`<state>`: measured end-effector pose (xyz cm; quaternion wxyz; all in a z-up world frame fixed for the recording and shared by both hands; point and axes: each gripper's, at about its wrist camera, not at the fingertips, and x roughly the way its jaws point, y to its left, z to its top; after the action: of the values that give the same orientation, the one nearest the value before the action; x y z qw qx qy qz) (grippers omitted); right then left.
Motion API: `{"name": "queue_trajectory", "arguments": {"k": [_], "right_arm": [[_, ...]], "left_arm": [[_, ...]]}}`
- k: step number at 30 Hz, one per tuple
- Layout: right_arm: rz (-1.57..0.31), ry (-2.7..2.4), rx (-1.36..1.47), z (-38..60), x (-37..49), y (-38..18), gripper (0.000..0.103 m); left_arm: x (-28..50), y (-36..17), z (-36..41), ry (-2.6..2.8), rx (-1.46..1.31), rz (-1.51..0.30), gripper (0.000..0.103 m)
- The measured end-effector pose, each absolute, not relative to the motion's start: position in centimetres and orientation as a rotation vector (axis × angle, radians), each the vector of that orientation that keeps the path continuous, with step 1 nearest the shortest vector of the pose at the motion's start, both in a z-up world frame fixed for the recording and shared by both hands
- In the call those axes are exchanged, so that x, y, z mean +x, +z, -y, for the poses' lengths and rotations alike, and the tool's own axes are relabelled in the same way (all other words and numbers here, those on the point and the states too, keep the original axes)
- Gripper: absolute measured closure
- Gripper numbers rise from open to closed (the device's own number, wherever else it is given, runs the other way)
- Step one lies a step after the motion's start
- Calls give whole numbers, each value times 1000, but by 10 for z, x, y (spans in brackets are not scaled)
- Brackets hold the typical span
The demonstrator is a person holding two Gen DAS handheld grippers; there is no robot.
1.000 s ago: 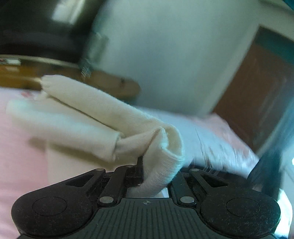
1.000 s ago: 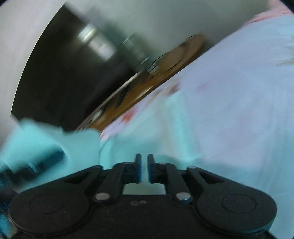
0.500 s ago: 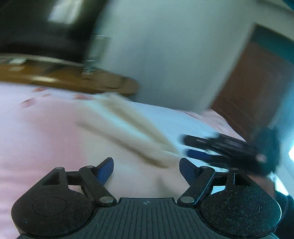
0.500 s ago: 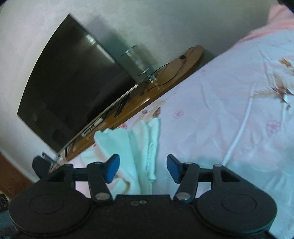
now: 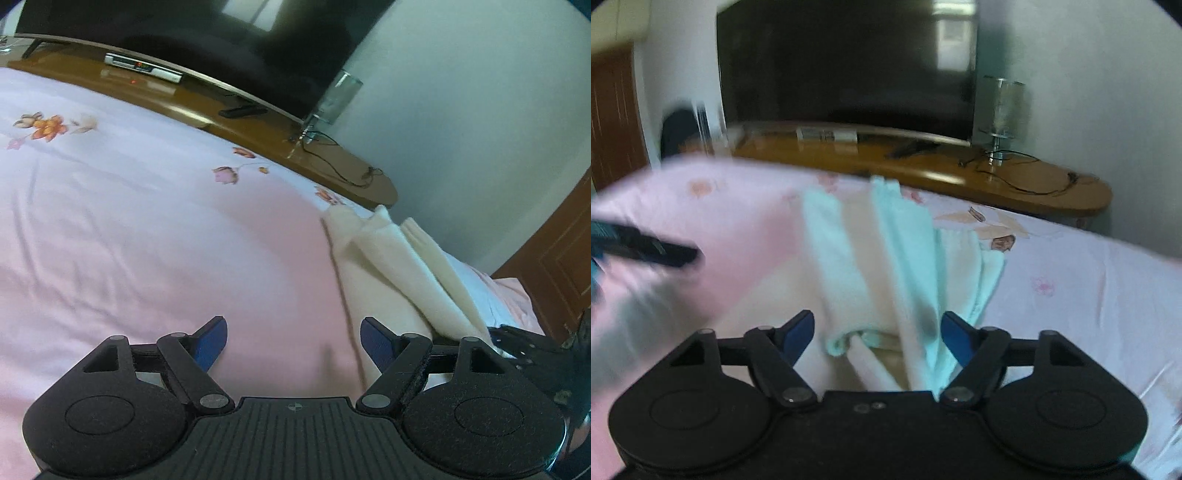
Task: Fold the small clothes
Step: 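Grasp the folded sweater edge with the right gripper and tuck it under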
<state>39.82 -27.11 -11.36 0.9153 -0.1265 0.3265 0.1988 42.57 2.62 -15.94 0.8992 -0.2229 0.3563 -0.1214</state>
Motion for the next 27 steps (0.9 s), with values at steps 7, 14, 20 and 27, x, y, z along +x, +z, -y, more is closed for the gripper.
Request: {"name": "queue_trajectory", "arguments": {"k": [7, 14, 20, 27], "right_arm": [[-720, 585, 381, 284, 423, -80, 81], [-766, 571, 1051, 333, 430, -137, 81], [-842, 450, 1127, 368, 421, -196, 80], [-721, 434, 489, 333, 427, -129, 38]], "left_arm": [[419, -161, -38, -242, -507, -732, 25], [429, -169, -41, -250, -559, -748, 25], [436, -173, -31, -267, -537, -760, 25], [454, -160, -19, -293, -491, -734, 25]]}}
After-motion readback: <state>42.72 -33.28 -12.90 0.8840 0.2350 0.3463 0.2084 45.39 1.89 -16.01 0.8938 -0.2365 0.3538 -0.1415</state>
